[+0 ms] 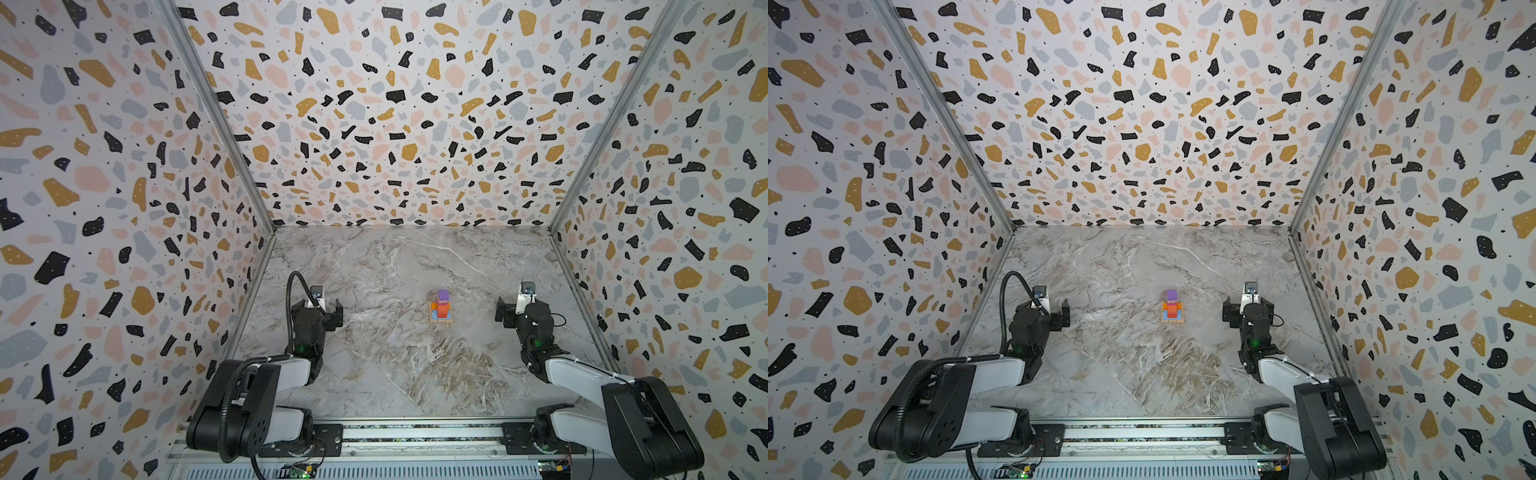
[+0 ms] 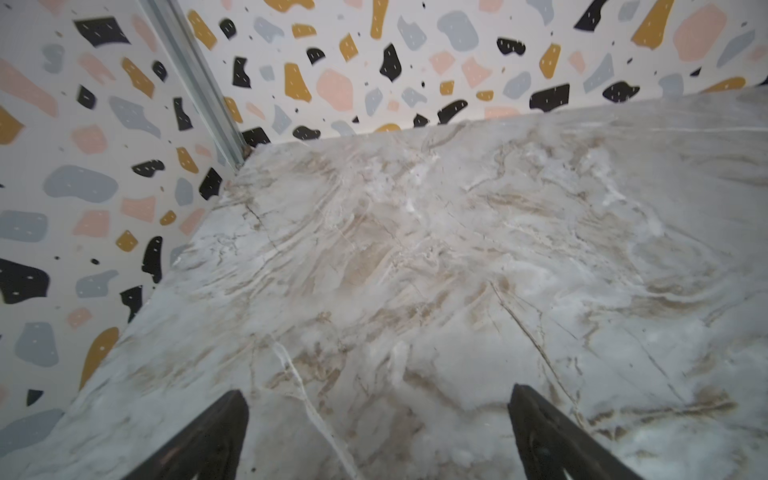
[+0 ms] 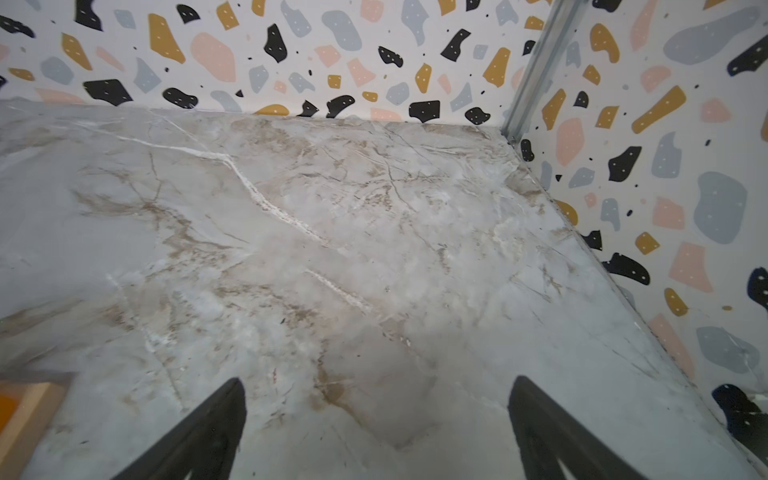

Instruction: Build the wood block tower

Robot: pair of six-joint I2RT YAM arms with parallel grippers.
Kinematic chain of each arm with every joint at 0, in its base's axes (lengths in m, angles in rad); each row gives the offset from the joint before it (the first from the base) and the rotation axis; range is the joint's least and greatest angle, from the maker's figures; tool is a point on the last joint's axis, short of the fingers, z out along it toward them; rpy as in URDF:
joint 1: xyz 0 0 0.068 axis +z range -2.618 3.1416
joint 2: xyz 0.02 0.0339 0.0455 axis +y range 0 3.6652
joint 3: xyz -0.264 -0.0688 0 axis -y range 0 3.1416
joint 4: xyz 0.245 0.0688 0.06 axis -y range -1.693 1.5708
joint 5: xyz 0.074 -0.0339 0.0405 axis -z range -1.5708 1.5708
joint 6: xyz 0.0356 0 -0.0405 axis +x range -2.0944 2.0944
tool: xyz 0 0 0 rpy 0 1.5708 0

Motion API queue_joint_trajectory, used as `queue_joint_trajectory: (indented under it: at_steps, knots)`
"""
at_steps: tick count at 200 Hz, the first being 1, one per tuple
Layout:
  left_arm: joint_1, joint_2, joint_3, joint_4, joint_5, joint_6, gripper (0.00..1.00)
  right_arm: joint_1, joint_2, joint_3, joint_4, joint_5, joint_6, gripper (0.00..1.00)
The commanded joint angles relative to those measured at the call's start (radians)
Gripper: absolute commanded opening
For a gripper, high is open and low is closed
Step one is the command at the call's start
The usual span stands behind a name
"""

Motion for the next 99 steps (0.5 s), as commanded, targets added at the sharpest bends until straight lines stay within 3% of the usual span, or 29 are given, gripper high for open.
queue_joint_trajectory:
  at_steps: [1,38,57,74,99]
  knots:
    - [0.017,-0.004,-0.050,0.268,-0.056,-0.005,1.00,-0.012,0.065,-0.025,0.227,0.040,-0.023,1.00]
    - [0.015,0.068,-0.104,0.436,-0.044,0.004,1.00,-0.017,0.083,-0.098,0.431,0.003,-0.065,1.00]
    - [0.020,0.059,-0.041,0.290,-0.077,-0.015,1.00,-0.020,0.161,-0.168,0.653,-0.011,-0.081,1.00]
    - [0.048,0.074,-0.047,0.327,-0.158,-0.080,1.00,-0.032,0.307,-0.173,0.837,-0.037,-0.102,0.99]
    - [0.056,0.072,-0.050,0.327,-0.180,-0.103,1.00,-0.084,0.253,-0.072,0.530,-0.154,-0.063,0.99]
